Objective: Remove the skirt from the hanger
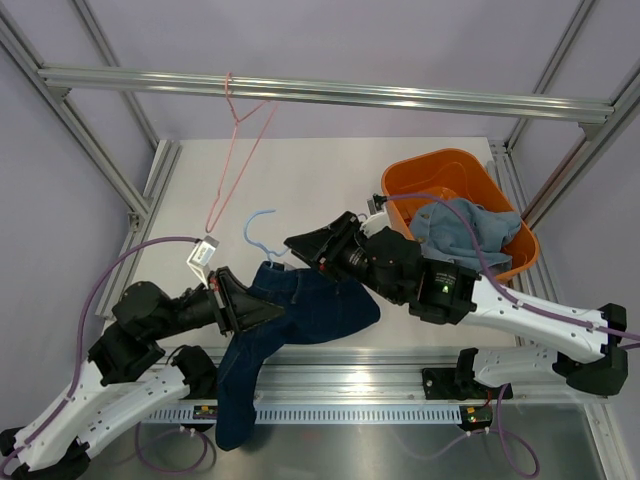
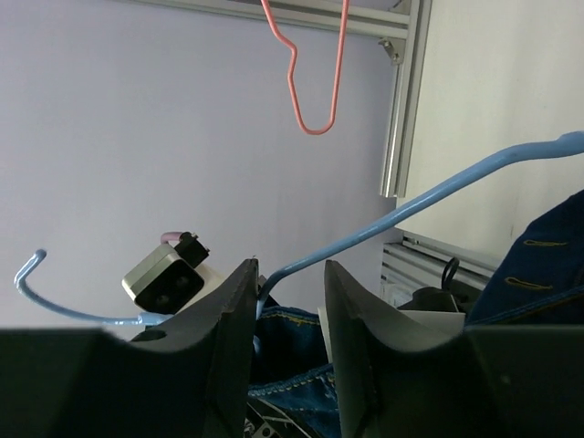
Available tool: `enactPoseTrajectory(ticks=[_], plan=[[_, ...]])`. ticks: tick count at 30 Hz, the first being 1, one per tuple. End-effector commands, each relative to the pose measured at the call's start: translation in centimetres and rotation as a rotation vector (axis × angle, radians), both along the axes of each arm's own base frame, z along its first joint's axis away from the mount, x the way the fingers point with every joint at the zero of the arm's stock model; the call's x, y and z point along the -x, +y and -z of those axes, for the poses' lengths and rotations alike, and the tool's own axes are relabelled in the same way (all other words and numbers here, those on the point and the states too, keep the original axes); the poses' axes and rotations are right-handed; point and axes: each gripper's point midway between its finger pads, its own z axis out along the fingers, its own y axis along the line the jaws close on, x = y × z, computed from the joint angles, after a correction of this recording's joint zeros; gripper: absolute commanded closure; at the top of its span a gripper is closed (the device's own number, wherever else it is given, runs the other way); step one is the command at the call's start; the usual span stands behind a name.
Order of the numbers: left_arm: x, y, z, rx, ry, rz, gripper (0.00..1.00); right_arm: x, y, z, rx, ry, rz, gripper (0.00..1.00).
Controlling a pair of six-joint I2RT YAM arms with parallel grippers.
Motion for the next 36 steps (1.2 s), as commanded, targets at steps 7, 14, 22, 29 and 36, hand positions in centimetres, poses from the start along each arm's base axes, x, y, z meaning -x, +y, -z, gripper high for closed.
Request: enactPoseTrajectory(ticks=[7, 14, 22, 29, 36], plan=[[0.3, -0.2, -3.8, 0.094, -0.106, 0.023, 1.0, -0.3, 3.1, -2.1, -0.101, -0.005, -0.028, 0.95], [-1.1, 0.9, -2.6, 0.023, -0.072, -0.087, 0.29, -0.6, 2.1, -2.7, -0.184, 0.02, 0.009, 1.0], [-0.6, 2.4, -0.9, -0.006, -0.042, -0.129, 0.08, -2.5, -0.1, -3.9, -0.253, 0.033, 0.08, 1.0], [0.7, 3.1, 2.1, 0.001, 0.018, -0.105, 0.07, -4.1, -2.9, -5.0, -0.311, 0.06, 0.145, 1.0], [0.6, 2.2, 6.9, -0.089, 0.109, -0.075, 0.04, -5.5, -3.3, -6.4, -0.362, 0.078, 0.156, 1.0]])
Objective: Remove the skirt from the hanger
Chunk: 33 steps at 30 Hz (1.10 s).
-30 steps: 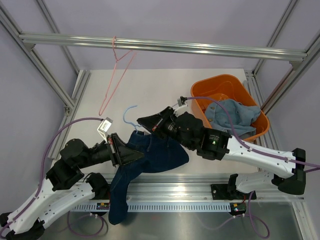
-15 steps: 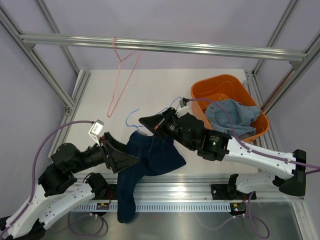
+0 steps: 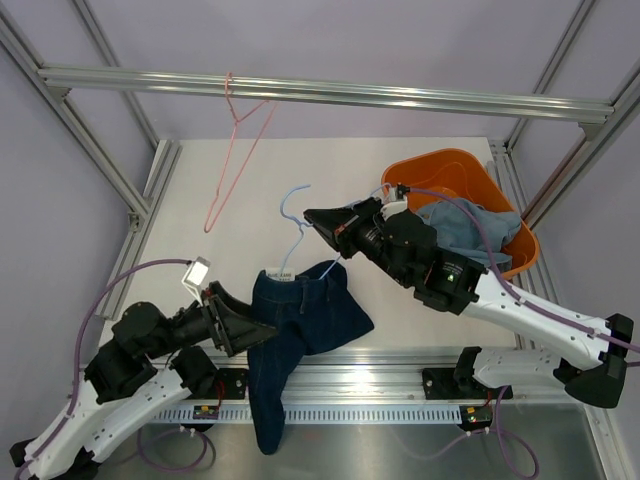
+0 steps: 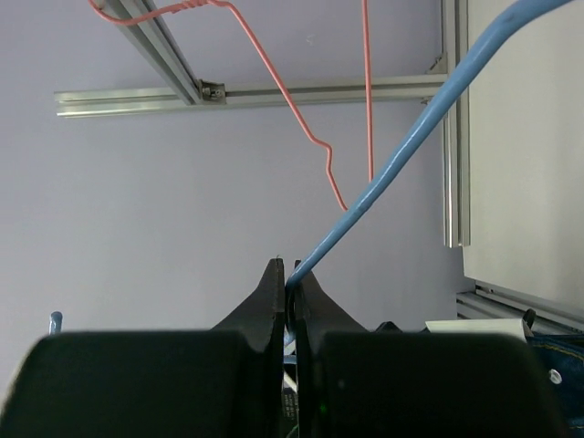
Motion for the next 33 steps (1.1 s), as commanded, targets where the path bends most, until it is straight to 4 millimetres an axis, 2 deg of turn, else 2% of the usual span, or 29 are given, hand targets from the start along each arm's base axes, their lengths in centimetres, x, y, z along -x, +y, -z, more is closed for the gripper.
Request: enactPoseTrajectory(ticks=[1, 3, 4, 5, 8, 14, 15, 17, 18, 21, 22, 23, 24, 25, 26, 31, 32, 33], plan=[[-0.2, -0.9, 2.9, -0.058, 0.078, 0.023, 0.08, -0.5, -0.9, -4.5, -0.15, -0.014, 0.025, 1.0], [-0.6, -1.3, 4.0, -0.071, 0.107, 0.022, 0.15, -0.8, -0.9, -4.9, -0.155, -0.014, 0.033, 1.0], [-0.8, -1.5, 5.2, -0.092, 0.127, 0.021, 0.23, -1.0, -1.0, -5.0, -0.158, -0.013, 0.039, 1.0], [-1.0, -1.7, 5.7, -0.106, 0.138, 0.021, 0.48, -1.2, -1.2, -5.4, -0.164, -0.017, 0.046, 1.0], [-1.1, -2.0, 7.4, -0.145, 0.173, 0.03, 1.0, -2.3, -1.8, -5.5, -0.157, -0.024, 0.075, 1.0], [-0.3, -1.2, 7.2, -0.135, 0.163, 0.03, 0.99, -5.2, -3.2, -6.3, -0.126, -0.054, 0.137, 1.0], [0.0, -1.0, 7.2, -0.128, 0.16, 0.036, 0.85, -5.4, -3.4, -6.8, -0.13, -0.06, 0.142, 1.0], [0.4, -0.8, 7.0, -0.115, 0.159, 0.045, 0.75, -6.1, -3.4, -6.5, -0.125, -0.062, 0.146, 1.0], [0.6, -0.5, 6.9, -0.106, 0.154, 0.043, 0.59, -6.5, -3.3, -6.2, -0.119, -0.057, 0.153, 1.0], [0.9, -0.3, 6.9, -0.102, 0.15, 0.048, 0.46, -7.2, -3.3, -5.9, -0.104, -0.061, 0.163, 1.0], [1.1, -0.2, 6.7, -0.093, 0.144, 0.049, 0.44, -7.4, -3.3, -5.8, -0.106, -0.061, 0.163, 1.0], [1.1, -0.2, 6.8, -0.094, 0.146, 0.053, 0.52, -7.4, -3.1, -5.7, -0.108, -0.057, 0.154, 1.0], [1.2, -0.2, 6.8, -0.094, 0.146, 0.056, 0.64, -7.9, -2.8, -5.5, -0.112, -0.055, 0.151, 1.0], [1.2, -0.2, 6.9, -0.095, 0.146, 0.057, 0.97, -7.9, -2.5, -5.4, -0.116, -0.052, 0.138, 1.0], [1.2, -0.1, 6.9, -0.098, 0.147, 0.056, 1.0, -8.1, -2.4, -5.7, -0.123, -0.057, 0.136, 1.0], [1.2, 0.5, 6.2, -0.1, 0.131, 0.029, 1.0, -9.9, -1.4, -5.1, -0.094, -0.063, 0.132, 1.0], [1.3, 0.6, 6.0, -0.098, 0.128, 0.031, 1.0, -10.1, -1.2, -6.1, -0.129, -0.09, 0.123, 1.0], [1.4, 0.7, 5.8, -0.096, 0.123, 0.029, 1.0, -10.8, -0.7, -5.9, -0.127, -0.094, 0.118, 1.0]])
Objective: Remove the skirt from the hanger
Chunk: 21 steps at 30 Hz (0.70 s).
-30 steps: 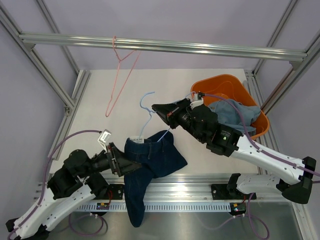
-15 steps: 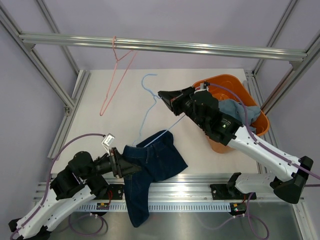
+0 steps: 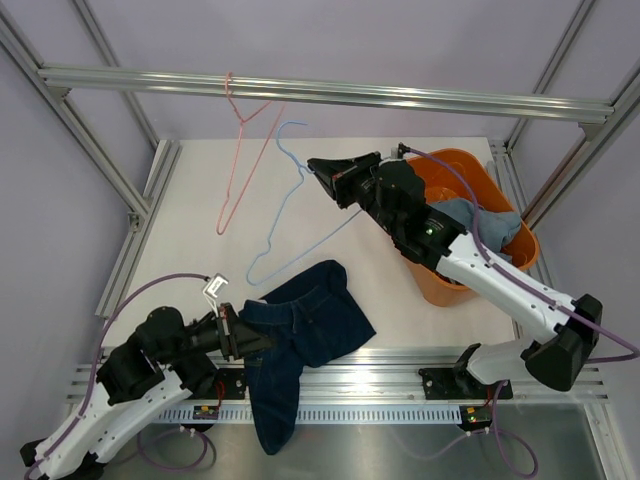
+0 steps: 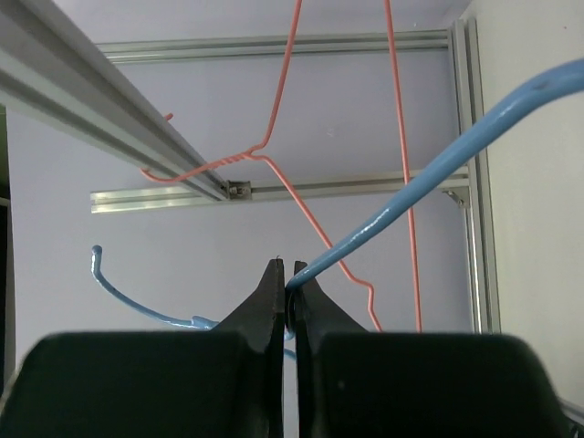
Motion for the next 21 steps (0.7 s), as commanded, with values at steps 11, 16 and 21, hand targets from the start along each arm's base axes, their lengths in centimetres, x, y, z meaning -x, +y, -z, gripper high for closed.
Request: enactPoseTrajectory(ticks=[11, 16, 21], plan=[[0.2, 0.6, -2.2, 0.047, -0.068, -0.006, 1.0, -5.1, 2.3, -6.9, -0.168, -0.19, -0.056, 1.0], [0.1, -0.1, -1.4, 0.058, -0.053, 0.009, 1.0, -6.4, 3.3, -6.7, -0.244, -0.195, -0.079, 1.0], [0.1, -0.2, -1.2, 0.058, -0.05, 0.013, 1.0, -7.0, 3.5, -6.9, -0.324, -0.215, -0.09, 1.0]])
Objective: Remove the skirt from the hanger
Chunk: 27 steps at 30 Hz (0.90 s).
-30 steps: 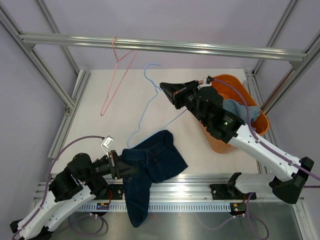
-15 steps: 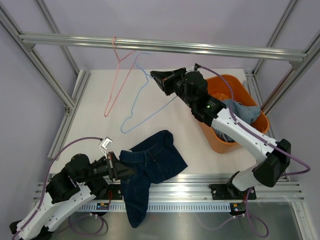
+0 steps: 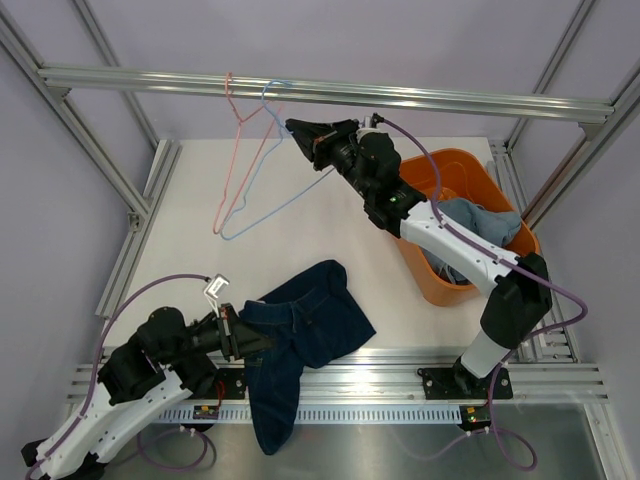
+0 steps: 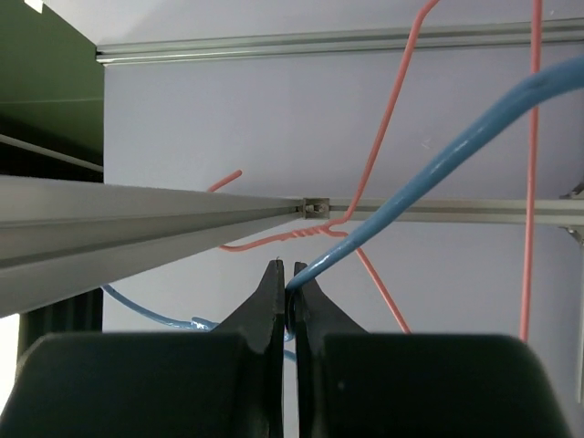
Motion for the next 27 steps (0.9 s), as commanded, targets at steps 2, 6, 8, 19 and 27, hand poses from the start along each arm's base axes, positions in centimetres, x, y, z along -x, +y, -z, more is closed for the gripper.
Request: enactPoseTrajectory(ticks=[2, 6, 8, 19, 27], plan=[[0.1, -0.3, -1.8, 0.071, -0.054, 0.016, 1.0, -0.2, -0.9, -3.9, -0.16, -0.084, -0.01, 1.0], [0.2, -0.2, -1.8, 0.072, -0.051, 0.015, 1.0, -0.9, -1.1, -4.0, -0.183, -0.087, -0.007, 1.0], [0.1, -0.1, -1.8, 0.067, -0.047, 0.007, 1.0, -1.5, -1.2, -3.7, -0.195, -0.078, -0.002, 1.0], [0.4, 0.3, -2.1, 0.085, -0.06, 0.002, 1.0, -3.7, -1.5, -0.8, -0.256, 0.007, -0.023, 1.0], [0.5, 0.1, -2.6, 0.098, -0.062, 0.015, 1.0, -3.6, -2.7, 2.1, -0.222, 0.023, -0.012, 0.94]])
